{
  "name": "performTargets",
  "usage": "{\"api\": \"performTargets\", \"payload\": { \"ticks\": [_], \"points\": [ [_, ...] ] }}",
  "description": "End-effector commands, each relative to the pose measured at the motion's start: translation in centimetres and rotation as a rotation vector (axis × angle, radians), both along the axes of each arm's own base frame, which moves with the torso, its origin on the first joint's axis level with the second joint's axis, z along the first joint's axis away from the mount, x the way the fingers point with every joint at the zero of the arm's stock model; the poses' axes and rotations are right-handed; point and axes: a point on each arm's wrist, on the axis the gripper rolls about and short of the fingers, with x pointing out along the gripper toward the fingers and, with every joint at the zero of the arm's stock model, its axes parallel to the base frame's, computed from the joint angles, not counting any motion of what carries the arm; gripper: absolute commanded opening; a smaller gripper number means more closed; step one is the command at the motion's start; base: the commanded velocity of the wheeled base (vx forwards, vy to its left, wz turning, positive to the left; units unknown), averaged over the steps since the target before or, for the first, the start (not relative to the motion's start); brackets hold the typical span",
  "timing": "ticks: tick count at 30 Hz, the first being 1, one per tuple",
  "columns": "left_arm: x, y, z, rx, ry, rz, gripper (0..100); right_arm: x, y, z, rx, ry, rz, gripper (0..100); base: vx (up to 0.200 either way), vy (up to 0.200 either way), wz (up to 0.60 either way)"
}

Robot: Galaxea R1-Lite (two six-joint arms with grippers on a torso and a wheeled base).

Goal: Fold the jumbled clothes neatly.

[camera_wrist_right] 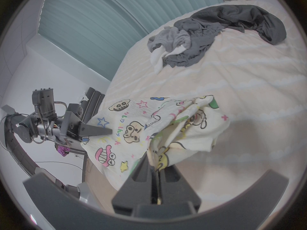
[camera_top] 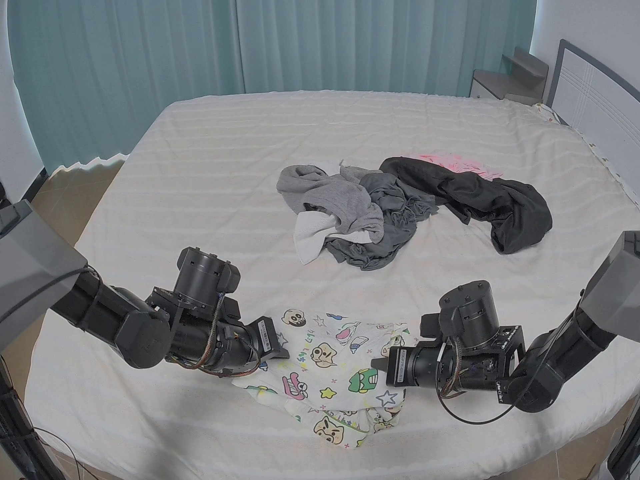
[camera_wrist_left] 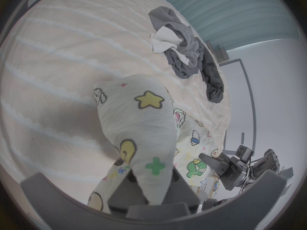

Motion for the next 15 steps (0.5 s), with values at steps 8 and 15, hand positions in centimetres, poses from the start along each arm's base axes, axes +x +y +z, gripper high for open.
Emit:
{"api": "performTargets", "payload": {
  "ticks": [8,15],
  "points": [
    [-0.7,0.1,-2.4,0.055,0.069,0.005,0,-0.6,-0.1,-3.6,-0.095,0.088,-0.005,0,0.000,0.000,0.00],
    [-1.5,0.1,-3.4,0.086,0.105,-0.001,100,-1.4,-0.4,-4.3,-0.123,0.118,0.001,100,0.000,0.000,0.00]
  ]
}}
